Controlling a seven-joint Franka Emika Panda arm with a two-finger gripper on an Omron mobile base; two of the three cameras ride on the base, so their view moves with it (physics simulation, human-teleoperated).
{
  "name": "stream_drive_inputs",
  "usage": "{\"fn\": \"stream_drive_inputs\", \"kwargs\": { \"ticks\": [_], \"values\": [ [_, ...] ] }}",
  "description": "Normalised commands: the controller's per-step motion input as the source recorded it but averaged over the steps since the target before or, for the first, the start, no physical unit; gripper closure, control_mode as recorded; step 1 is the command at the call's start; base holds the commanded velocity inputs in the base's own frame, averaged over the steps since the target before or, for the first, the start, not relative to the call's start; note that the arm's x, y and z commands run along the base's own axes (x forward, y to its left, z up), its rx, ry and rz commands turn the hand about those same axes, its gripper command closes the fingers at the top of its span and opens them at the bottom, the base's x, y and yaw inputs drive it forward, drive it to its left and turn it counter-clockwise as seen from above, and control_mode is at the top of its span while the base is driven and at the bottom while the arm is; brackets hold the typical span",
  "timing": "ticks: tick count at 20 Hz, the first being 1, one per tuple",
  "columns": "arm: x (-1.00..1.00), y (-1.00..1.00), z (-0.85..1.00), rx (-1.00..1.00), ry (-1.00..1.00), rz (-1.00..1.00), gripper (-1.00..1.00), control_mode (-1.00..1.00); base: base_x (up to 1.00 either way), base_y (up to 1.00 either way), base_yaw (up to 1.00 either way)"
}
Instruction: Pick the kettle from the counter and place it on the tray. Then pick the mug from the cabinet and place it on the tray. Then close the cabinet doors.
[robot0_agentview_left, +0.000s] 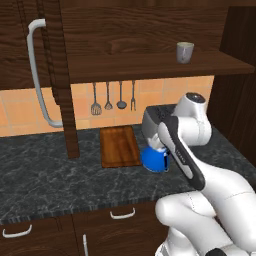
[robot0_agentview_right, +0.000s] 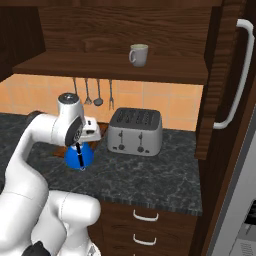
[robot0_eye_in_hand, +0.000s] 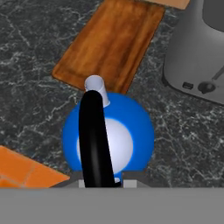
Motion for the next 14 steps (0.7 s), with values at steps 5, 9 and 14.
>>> {"fn": "stream_drive_inputs", "kwargs": {
  "ticks": [5, 9, 14],
  "values": [
    [0.03, 0.47, 0.03, 0.00, -0.07, 0.00, 1.00, -1.00, 0.00, 0.00, 0.00],
    [0.11, 0.44, 0.07, -0.01, -0.21, -0.02, 1.00, -1.00, 0.00, 0.00, 0.00],
    [0.23, 0.33, 0.13, -0.02, -0.11, -0.08, 1.00, -1.00, 0.00, 0.00, 0.00]
  ]
}}
